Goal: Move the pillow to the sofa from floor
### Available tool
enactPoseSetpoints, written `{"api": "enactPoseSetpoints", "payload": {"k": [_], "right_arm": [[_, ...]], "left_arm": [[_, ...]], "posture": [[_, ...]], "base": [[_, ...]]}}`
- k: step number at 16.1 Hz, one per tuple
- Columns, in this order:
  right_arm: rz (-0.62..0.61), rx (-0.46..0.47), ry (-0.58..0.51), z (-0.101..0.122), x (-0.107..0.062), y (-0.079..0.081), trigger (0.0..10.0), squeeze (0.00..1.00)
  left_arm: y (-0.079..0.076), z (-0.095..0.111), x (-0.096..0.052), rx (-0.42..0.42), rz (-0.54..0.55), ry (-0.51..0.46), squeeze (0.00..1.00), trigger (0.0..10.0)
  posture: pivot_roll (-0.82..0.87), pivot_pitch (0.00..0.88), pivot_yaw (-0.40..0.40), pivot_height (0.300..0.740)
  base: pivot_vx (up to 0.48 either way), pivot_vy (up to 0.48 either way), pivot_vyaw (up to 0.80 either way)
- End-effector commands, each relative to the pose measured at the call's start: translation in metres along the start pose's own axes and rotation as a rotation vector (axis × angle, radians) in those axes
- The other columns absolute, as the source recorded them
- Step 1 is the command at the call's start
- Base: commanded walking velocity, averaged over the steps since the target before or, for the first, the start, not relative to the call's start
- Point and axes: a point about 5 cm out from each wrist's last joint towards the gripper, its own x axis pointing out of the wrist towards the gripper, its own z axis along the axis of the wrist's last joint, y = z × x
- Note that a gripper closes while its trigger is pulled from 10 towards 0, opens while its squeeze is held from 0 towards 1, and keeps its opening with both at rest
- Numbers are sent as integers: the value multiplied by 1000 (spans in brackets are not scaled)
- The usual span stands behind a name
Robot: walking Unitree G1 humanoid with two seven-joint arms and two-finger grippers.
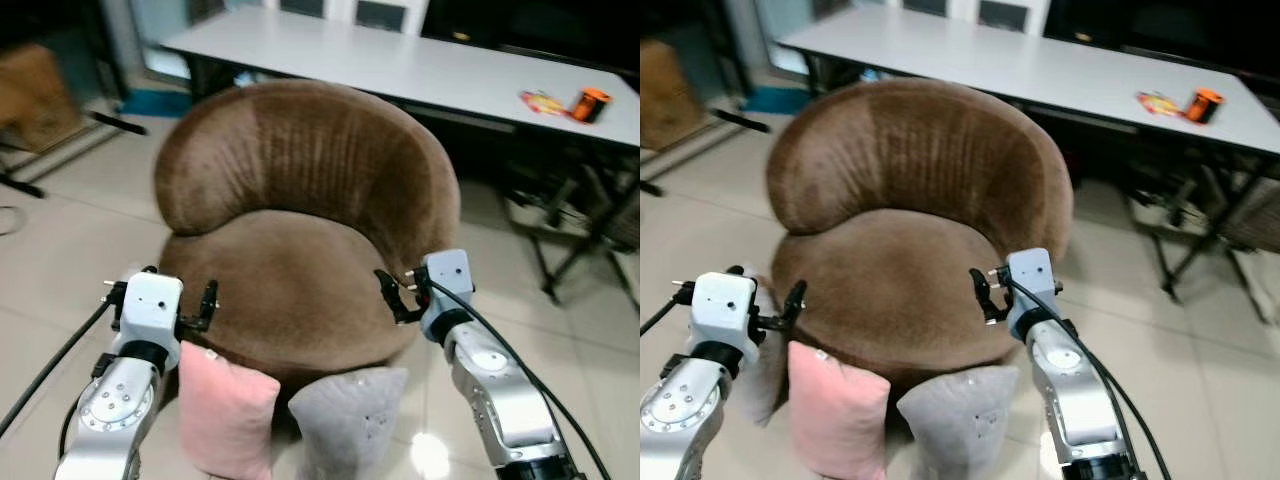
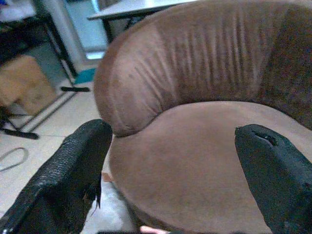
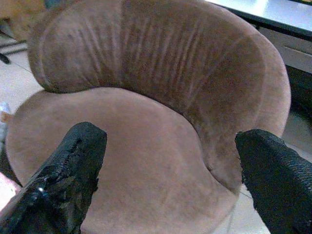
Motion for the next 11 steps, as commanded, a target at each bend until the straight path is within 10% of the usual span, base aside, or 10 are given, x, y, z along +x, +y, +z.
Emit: {"api": "enactPoseSetpoints", "payload": {"k": [1, 11], "right_arm": [[-53, 18, 0, 0, -1, -14, 10000, 0], [-12, 58, -40, 6, 2, -10, 10000, 0]], "left_arm": [[-8, 5, 3, 10, -26, -26, 0, 10000], [-4, 0, -1, -27, 26, -34, 0, 10000]], "posture": [[-99, 0, -34, 740], [-92, 0, -59, 700]], "base": [[0, -352, 0], [0, 0, 0]]}}
